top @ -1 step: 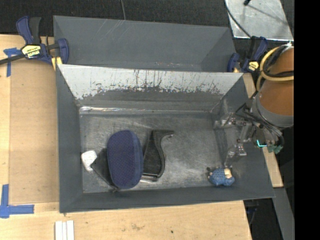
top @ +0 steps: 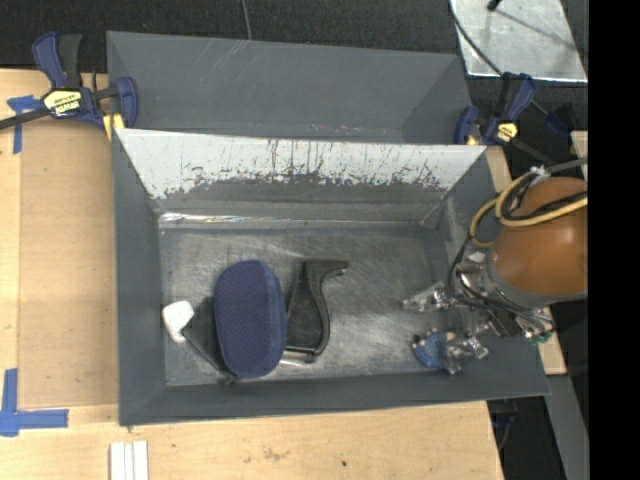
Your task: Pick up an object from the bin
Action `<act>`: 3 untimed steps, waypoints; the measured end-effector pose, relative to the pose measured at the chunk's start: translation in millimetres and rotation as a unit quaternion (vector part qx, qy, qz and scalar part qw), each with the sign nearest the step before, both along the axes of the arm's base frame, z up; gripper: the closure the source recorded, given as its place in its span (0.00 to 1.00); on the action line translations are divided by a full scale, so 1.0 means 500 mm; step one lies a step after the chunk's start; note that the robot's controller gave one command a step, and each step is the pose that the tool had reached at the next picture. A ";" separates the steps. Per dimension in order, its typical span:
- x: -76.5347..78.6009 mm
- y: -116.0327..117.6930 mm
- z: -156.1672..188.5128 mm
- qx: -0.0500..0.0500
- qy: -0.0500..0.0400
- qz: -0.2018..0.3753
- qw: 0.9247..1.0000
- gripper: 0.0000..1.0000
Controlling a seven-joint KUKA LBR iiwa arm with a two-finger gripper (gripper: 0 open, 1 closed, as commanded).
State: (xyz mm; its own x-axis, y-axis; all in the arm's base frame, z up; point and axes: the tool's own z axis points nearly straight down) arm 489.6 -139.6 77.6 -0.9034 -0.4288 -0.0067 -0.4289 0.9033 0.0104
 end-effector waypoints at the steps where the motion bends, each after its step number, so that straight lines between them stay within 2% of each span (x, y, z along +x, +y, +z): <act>1: -0.012 0.006 0.046 -0.006 -0.002 0.146 0.989 0.00; 2: 0.011 0.009 0.045 -0.006 -0.004 0.228 0.974 0.00; 3: 0.011 0.041 -0.009 -0.005 -0.001 0.331 0.944 0.00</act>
Offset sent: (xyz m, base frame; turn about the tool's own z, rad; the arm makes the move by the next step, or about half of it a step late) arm -0.0073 0.0020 0.0224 -0.2931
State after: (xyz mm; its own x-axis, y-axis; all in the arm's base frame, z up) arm 494.9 -119.3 73.3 -0.4383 -0.8988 -0.0017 -0.8988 0.4383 0.0011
